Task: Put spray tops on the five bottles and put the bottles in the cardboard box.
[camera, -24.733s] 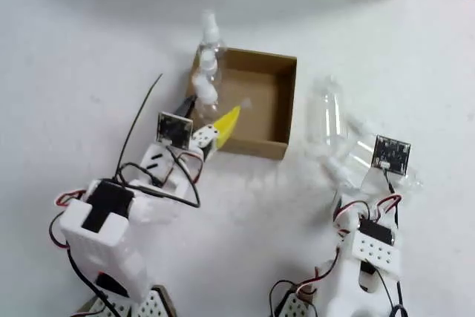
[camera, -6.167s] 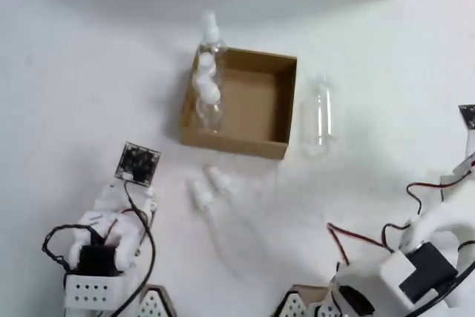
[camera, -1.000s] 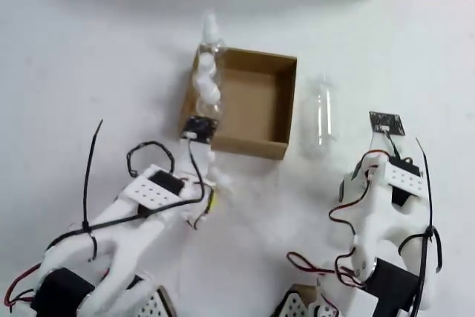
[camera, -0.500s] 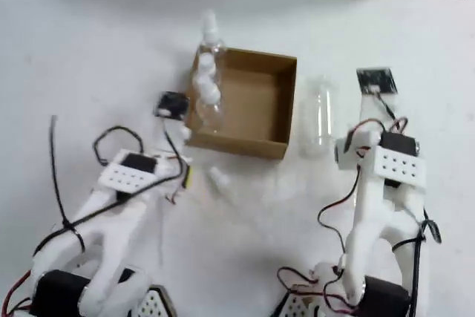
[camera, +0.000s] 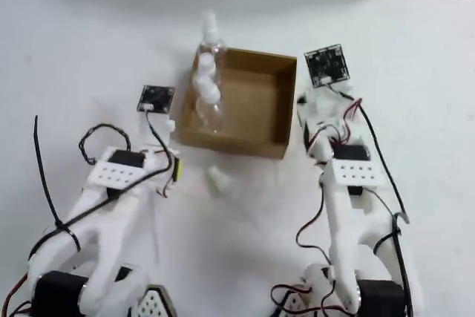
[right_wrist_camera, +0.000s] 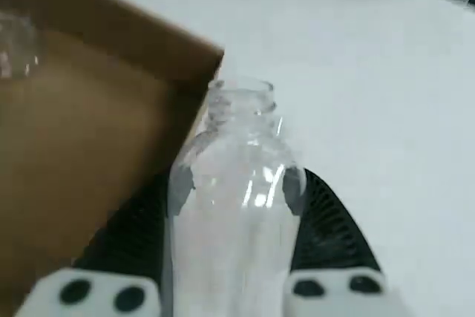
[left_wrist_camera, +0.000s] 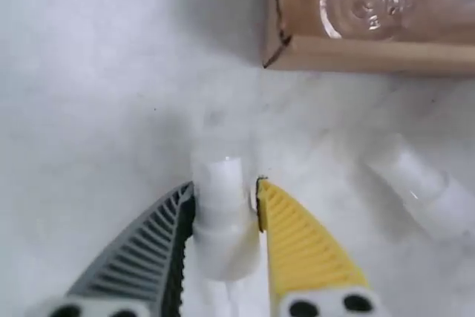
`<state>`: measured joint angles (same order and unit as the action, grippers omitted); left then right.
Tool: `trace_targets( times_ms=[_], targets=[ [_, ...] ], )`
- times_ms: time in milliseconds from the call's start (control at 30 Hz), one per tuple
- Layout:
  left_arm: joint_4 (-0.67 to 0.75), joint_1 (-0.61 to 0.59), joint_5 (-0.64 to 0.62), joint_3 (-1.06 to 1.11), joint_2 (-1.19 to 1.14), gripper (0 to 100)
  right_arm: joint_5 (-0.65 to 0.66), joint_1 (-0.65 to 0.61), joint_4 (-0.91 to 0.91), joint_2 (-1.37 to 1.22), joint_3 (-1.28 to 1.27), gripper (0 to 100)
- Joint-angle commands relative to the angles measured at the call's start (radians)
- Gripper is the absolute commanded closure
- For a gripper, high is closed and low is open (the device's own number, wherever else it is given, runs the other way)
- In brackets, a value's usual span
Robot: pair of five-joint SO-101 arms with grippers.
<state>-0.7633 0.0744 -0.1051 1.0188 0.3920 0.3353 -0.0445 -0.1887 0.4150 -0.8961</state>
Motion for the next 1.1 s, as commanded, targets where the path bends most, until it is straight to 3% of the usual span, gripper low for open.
trace_targets(
  times_ms=[0,67,200,267,600,733,1067],
  targets=[
    [0.026,-0.008,0.006,-0.052,-0.001,97,-0.012,-0.019,0.213,0.051,0.002,98.3],
    [0.032,-0.01,0.008,-0.051,-0.001,97,-0.041,-0.019,0.225,0.088,-0.012,98.3],
    [0.034,-0.01,0.008,-0.051,-0.001,97,-0.264,-0.019,0.225,0.266,-0.1,98.4],
    [0.035,-0.01,0.006,-0.052,-0.001,97,-0.305,-0.022,0.223,0.374,-0.158,98.4],
    [0.035,-0.01,0.003,-0.052,-0.001,97,-0.308,-0.243,0.217,0.915,-0.529,98.4],
    [0.035,-0.015,0.003,-0.055,-0.001,97,-0.313,-0.355,0.116,1.095,-0.609,98.4],
    [0.049,-0.185,-0.002,-0.203,0.001,97,-0.315,-0.587,-0.102,1.391,-0.783,98.4]
  ],
)
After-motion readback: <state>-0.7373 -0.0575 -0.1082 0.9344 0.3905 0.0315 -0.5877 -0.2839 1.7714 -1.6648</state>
